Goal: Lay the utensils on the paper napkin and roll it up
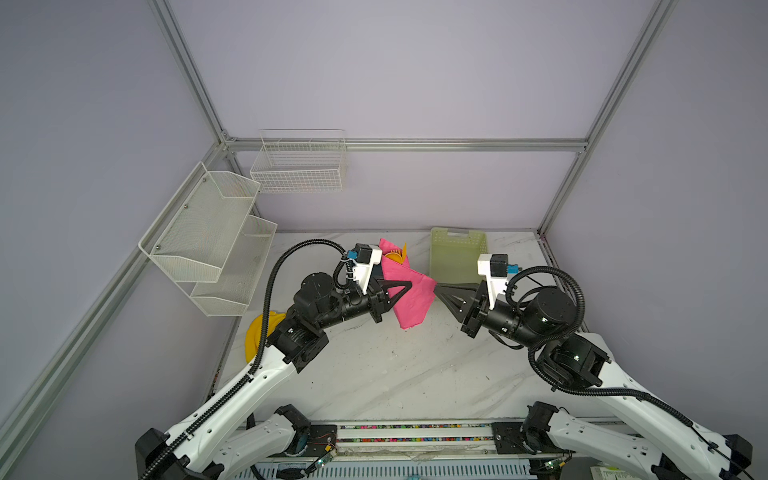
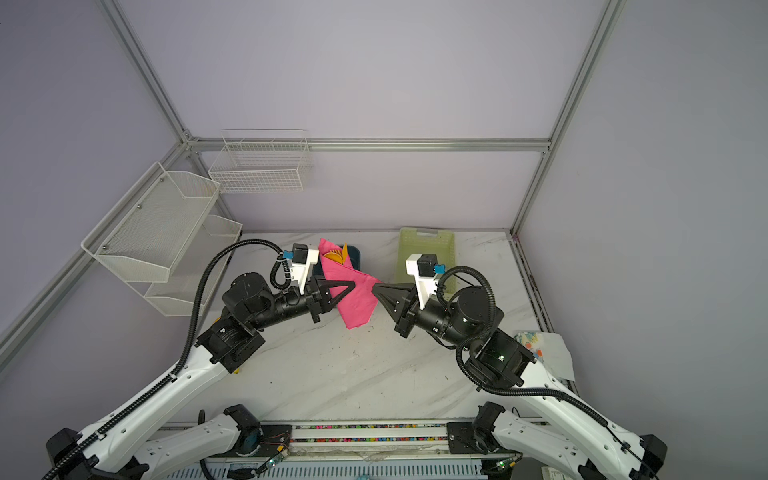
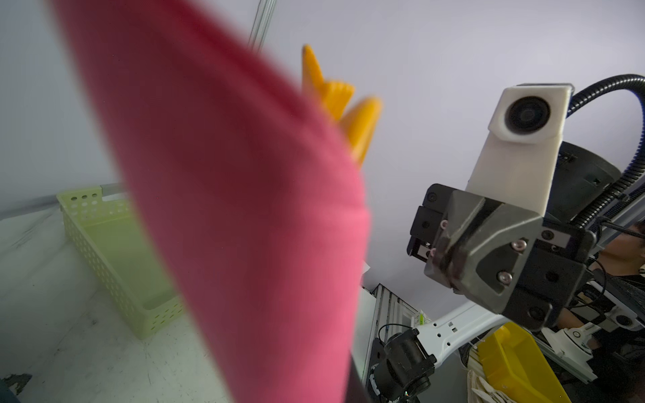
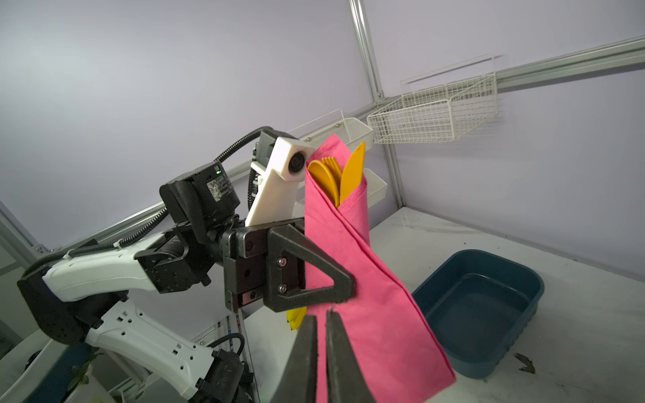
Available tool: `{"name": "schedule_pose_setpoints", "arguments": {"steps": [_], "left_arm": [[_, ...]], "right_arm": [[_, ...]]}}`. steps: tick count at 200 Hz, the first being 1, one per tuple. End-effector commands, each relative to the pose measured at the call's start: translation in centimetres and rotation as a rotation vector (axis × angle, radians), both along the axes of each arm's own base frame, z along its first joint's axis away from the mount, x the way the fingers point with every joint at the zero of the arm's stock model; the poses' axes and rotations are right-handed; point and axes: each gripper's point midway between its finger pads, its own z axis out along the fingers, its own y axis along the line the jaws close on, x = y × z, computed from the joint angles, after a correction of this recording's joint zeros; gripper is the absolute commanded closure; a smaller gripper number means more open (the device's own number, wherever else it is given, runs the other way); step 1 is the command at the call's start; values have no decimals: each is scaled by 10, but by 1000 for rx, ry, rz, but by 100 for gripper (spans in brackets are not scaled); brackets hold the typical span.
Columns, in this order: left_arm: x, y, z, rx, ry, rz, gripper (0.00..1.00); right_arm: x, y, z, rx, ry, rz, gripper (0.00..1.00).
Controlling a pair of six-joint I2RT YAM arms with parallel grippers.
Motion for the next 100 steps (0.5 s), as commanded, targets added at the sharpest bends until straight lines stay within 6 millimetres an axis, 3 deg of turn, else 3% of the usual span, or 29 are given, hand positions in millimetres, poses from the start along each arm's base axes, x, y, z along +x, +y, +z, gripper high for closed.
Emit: {"name": "schedule_pose_setpoints", "arguments": {"steps": [1,46,100], "left_arm": [[-11,5,59,-65,-134,-16,98],[-20,0,64,-110,-142,-88,99],[-29,-6,69,-136,-147,-163,99]], "right_arm": [[-8,8,-3,-34,-9,71,84],[-2,22,-18,-79,28,97,80],[3,20,-19,-72,34,64,76]]}}
